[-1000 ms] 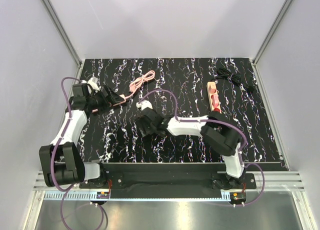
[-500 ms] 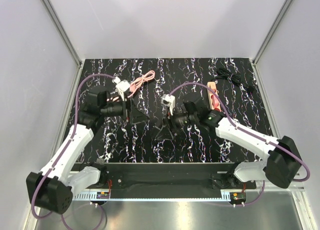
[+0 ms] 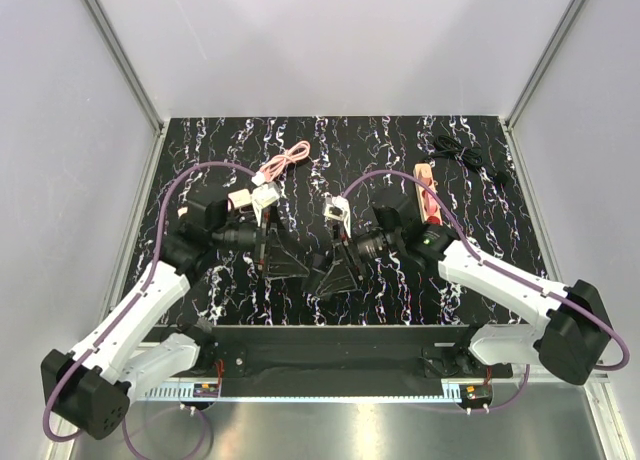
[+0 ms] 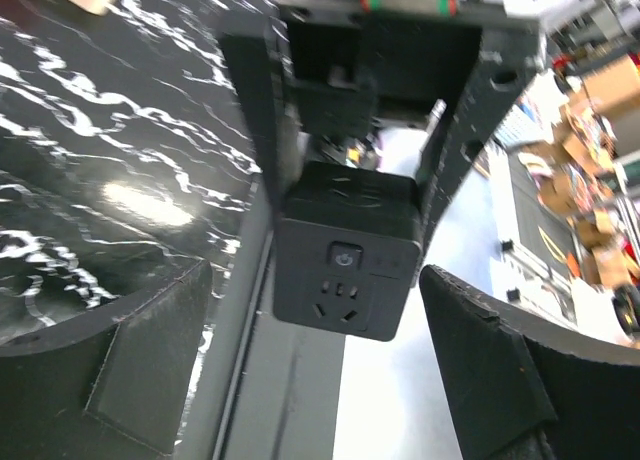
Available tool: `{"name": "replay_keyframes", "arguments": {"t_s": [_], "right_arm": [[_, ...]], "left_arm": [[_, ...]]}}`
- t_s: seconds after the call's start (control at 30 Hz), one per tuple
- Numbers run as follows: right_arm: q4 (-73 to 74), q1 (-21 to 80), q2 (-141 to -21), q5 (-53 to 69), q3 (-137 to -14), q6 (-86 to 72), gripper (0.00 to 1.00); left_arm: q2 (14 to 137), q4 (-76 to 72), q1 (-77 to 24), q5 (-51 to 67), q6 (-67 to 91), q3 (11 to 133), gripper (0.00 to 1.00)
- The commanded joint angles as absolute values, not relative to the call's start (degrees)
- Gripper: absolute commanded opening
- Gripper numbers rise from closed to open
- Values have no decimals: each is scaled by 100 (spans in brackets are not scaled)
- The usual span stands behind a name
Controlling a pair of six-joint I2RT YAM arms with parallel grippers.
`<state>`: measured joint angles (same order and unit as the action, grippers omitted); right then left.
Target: Insert the plug
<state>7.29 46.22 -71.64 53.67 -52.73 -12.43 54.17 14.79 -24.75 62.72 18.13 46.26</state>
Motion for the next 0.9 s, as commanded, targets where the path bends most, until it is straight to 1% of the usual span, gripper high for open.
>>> {"name": "replay_keyframes", "arguments": {"t_s": [0.0,0.23,0.47,0.5,0.57,0.6,0.67,0.7,0.73,0.77,0.8,0.83,0.87], "right_arm": [[194,4632,-7207,5643,-5458,-1520,0],[185,4641,-7348,5546,-5642,-1582,0],[62,4641,-7374,5704,-5704,-1731,0],[62,4641,-7400,5704,-5704,-1758,0],[-130,4641,-7444,5844,-5713,-1845,0],[-210,4641,-7479,5880,-5713,-1933,1],[-333,4632,-7488,5950,-5669,-2039,6],[-404,4641,-7453,5941,-5652,-2074,10],[-413,4641,-7436,5924,-5643,-2092,14],[-413,4632,-7418,5898,-5643,-2100,23],[-387,4632,-7392,5889,-5643,-2109,28],[-369,4641,-7383,5880,-5643,-2109,32],[-317,4632,-7374,5836,-5634,-2101,41]], "left_arm": [[5300,1099,-2662,6495,1740,4614,90],[5309,1020,-2856,6504,1696,4412,90],[5414,984,-2918,6416,1679,4359,83],[5423,967,-2953,6399,1687,4377,77],[5423,757,-2997,6398,1871,4386,70],[5432,547,-3049,6416,1950,4377,59],[5440,265,-3093,6460,2265,4316,44],[5432,37,-3129,6477,2363,4298,37],[5449,9,-3155,6512,2460,4280,26],[5449,-165,-3164,6487,2652,4237,20],[5449,-271,-3173,6469,2733,4219,15],[5458,-290,-3173,6434,2794,4210,6],[5467,-290,-3173,6434,2865,4210,0]]}}
